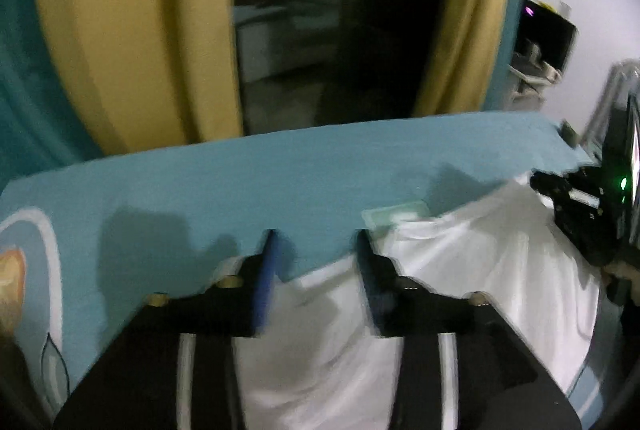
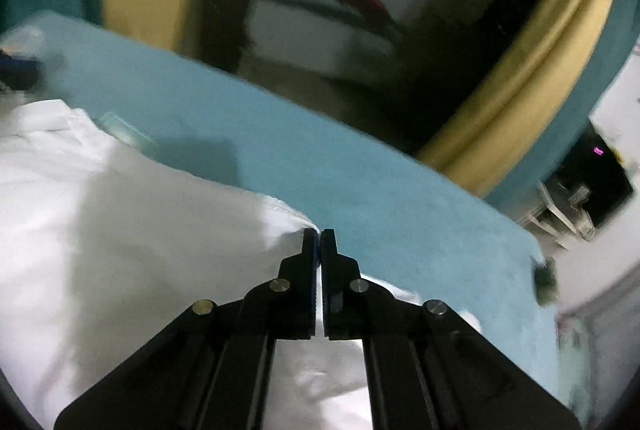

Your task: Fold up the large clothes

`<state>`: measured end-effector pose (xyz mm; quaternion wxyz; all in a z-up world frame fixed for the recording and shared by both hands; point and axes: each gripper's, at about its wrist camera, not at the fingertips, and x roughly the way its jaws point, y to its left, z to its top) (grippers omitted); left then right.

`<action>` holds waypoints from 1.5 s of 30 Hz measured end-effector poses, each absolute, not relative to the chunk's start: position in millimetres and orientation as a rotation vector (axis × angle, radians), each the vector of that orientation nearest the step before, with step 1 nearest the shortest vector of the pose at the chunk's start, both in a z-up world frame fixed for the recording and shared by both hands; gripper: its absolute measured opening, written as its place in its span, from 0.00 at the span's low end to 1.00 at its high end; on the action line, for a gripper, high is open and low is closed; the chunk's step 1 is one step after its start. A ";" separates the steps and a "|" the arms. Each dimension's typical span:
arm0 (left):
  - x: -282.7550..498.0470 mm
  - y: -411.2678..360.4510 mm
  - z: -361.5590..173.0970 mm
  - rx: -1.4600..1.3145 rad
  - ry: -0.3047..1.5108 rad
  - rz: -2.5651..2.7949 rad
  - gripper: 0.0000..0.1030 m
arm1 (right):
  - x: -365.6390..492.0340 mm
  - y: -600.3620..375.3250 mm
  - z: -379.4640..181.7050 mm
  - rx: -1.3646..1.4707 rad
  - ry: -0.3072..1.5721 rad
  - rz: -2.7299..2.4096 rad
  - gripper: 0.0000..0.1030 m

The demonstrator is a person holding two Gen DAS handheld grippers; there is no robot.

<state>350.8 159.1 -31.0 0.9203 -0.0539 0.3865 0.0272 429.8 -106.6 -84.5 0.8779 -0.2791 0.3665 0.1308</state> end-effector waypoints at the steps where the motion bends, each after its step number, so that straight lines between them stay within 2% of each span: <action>1: 345.2 168.2 -27.1 -0.131 0.785 0.074 0.56 | 429.9 -111.3 -83.9 -0.578 0.762 0.254 0.17; 2: 338.8 175.6 -23.5 -0.146 0.775 0.089 0.56 | 427.6 -119.6 -80.1 -0.567 0.750 0.231 0.41; 4: 319.6 188.7 -14.3 -0.164 0.746 0.122 0.56 | 420.6 -136.2 -66.9 -0.535 0.706 0.194 0.65; 5: 303.7 196.6 -8.1 -0.172 0.726 0.137 0.56 | 413.4 -147.0 -56.0 -0.510 0.676 0.192 0.68; 9: 260.7 204.3 -1.7 -0.184 0.718 0.102 0.57 | 393.3 -184.7 -27.2 -0.437 0.657 0.182 0.70; 13: 236.4 187.9 -12.9 -0.131 0.792 0.013 0.57 | 375.4 -220.8 -31.2 -0.343 0.737 0.206 0.70; 18: 248.3 168.5 -52.8 -0.028 0.959 -0.041 0.57 | 359.6 -234.0 -51.4 -0.310 0.812 0.207 0.70; 21: 266.5 173.4 -67.6 0.023 0.991 0.041 0.57 | 355.4 -243.7 -56.3 -0.285 0.842 0.211 0.70; 30: 306.5 230.4 -58.1 -0.131 0.862 0.336 0.57 | 346.1 -268.8 -68.8 -0.233 0.887 0.193 0.70; 35: 268.9 251.7 -39.1 -0.292 0.747 0.358 0.57 | 344.2 -286.6 -77.4 -0.099 0.922 0.240 0.70; 40: 229.4 250.6 -49.7 -0.348 0.806 0.320 0.59 | 341.2 -280.9 -93.5 -0.008 0.938 0.328 0.70; 42: 218.0 243.4 -60.1 -0.345 0.853 0.291 0.59 | 339.0 -272.7 -95.3 -0.026 0.914 0.344 0.65; 43: 212.0 238.0 -66.2 -0.338 0.877 0.279 0.59 | 338.6 -268.9 -94.9 -0.027 0.910 0.354 0.48; 44: 207.1 234.8 -69.6 -0.329 0.892 0.265 0.59 | 338.3 -266.3 -94.9 -0.018 0.917 0.372 0.24; 45: 202.5 230.1 -74.1 -0.312 0.908 0.239 0.59 | 337.3 -262.2 -95.5 -0.016 0.924 0.400 0.17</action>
